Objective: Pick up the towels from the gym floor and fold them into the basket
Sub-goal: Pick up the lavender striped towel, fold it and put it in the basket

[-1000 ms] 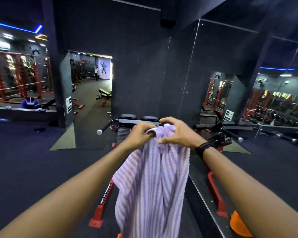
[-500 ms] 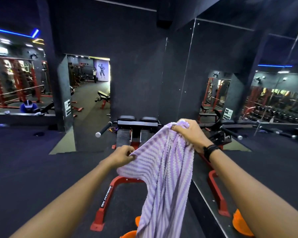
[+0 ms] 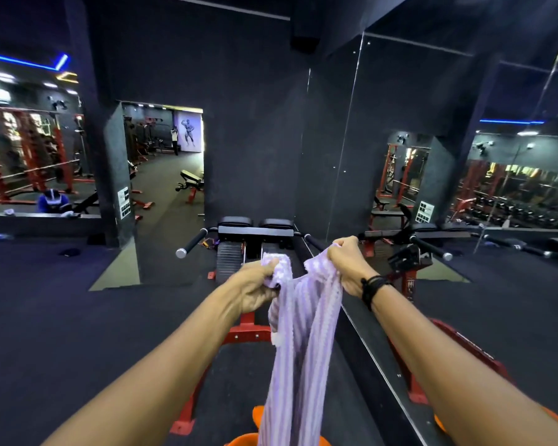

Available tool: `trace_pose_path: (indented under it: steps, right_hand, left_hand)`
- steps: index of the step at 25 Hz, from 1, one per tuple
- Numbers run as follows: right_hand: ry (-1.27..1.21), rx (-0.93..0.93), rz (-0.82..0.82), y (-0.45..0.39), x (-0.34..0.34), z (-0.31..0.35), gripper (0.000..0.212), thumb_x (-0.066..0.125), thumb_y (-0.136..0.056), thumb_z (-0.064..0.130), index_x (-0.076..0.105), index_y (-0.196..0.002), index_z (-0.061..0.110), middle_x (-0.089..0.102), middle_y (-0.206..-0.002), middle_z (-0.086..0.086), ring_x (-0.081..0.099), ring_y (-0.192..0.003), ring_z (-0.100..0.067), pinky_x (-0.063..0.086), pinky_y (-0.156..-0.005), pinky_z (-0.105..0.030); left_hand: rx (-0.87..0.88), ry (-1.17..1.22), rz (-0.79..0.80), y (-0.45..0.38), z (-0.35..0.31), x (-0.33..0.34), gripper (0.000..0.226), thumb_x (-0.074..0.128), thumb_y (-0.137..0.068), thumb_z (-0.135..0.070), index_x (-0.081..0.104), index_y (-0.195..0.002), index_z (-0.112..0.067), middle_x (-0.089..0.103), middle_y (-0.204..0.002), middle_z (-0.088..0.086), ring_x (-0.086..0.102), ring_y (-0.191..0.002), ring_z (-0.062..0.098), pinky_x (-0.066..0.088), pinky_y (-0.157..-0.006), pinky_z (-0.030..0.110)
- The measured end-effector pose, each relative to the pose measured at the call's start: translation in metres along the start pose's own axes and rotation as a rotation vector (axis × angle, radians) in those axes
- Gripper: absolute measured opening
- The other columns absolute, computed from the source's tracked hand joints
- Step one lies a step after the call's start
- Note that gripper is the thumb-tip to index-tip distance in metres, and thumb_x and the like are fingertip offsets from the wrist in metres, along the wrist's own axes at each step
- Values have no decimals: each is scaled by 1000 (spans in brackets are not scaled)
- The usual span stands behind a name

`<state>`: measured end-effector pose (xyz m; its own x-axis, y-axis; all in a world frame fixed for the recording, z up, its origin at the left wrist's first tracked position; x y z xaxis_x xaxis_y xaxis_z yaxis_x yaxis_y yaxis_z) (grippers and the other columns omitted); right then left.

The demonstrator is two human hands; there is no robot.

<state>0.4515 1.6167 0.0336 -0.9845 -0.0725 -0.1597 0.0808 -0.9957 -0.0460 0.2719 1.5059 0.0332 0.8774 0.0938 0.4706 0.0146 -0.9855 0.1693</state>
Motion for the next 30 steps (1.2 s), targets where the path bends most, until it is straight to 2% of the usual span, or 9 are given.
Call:
trace_pose_path:
  steps: [2,6,10,13,16,21,24,26,30]
  right_hand:
    - [11,-13,-62,20,10,16,16,50,-53,14,54,-69,12,54,-76,-11,50,-67,-25,43,-57,-31]
    - [-94,-133,-63,55,15,39,34,81,-59,5,60,-83,16,67,-87,-13,66,-84,-30,56,-80,-44]
    - [-71,-183,-84,64,22,41,17,77,-73,1,65,-78,11,72,-84,-17,69,-80,-30,58,-80,-49]
    - [47,-216,-137,69,29,43,14,80,-69,9,68,-71,15,74,-73,-6,72,-72,-20,60,-72,-39]
    - [4,-193,-159,79,34,49,15,79,-70,0,67,-66,8,70,-67,-10,66,-57,-20,58,-56,-29]
    - [-167,-80,-88,88,33,49,16,74,-77,-3,62,-67,0,65,-70,-17,65,-53,-20,56,-50,-26]
    - [-220,13,0,91,32,48,17,75,-78,1,60,-69,4,65,-66,-11,62,-47,-12,52,-44,-21]
    - [-190,83,125,95,30,51,14,70,-84,4,61,-74,6,66,-60,-6,60,-44,-8,53,-45,-20]
    - [23,35,273,90,21,56,10,63,-91,12,64,-81,12,69,-68,-2,66,-54,-5,46,-50,-18]
  left_hand:
    - [12,0,-34,0,3,7,24,46,-93,9,59,-82,-7,58,-53,0,54,-42,7,51,-43,20]
    - [81,35,-56,3,5,20,7,63,-87,0,62,-81,-5,67,-58,4,64,-48,10,56,-51,22]
    - [212,1,-63,8,4,27,6,62,-87,3,65,-84,-1,69,-63,5,65,-50,9,54,-50,20]
    - [274,-80,-26,9,6,33,8,61,-88,0,69,-88,-1,71,-66,6,67,-57,13,55,-55,21]
    - [364,-280,-63,3,9,29,10,63,-88,-3,73,-87,-5,72,-77,10,64,-74,18,54,-72,30]
    - [506,-700,-66,1,11,21,18,64,-89,-25,77,-79,-18,66,-67,-1,49,-66,7,37,-63,29]
    - [504,-751,49,6,13,19,28,73,-73,-47,76,-86,-22,74,-80,2,63,-73,16,50,-68,41]
    - [547,-765,3,8,15,14,33,78,-67,-49,75,-86,-21,74,-81,7,68,-77,21,54,-74,45]
    - [559,-649,58,15,20,15,11,66,-89,-20,73,-90,-12,68,-71,-3,53,-63,2,43,-58,18]
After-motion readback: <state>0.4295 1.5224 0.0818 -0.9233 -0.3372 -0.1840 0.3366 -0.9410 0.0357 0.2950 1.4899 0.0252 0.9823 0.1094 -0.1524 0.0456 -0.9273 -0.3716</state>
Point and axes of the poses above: each hand's wrist, its own y-axis away from the middle knuckle, its own x-axis out of the palm, z = x × y, the point moved 2 cm from there along -y, towards the middle knuckle
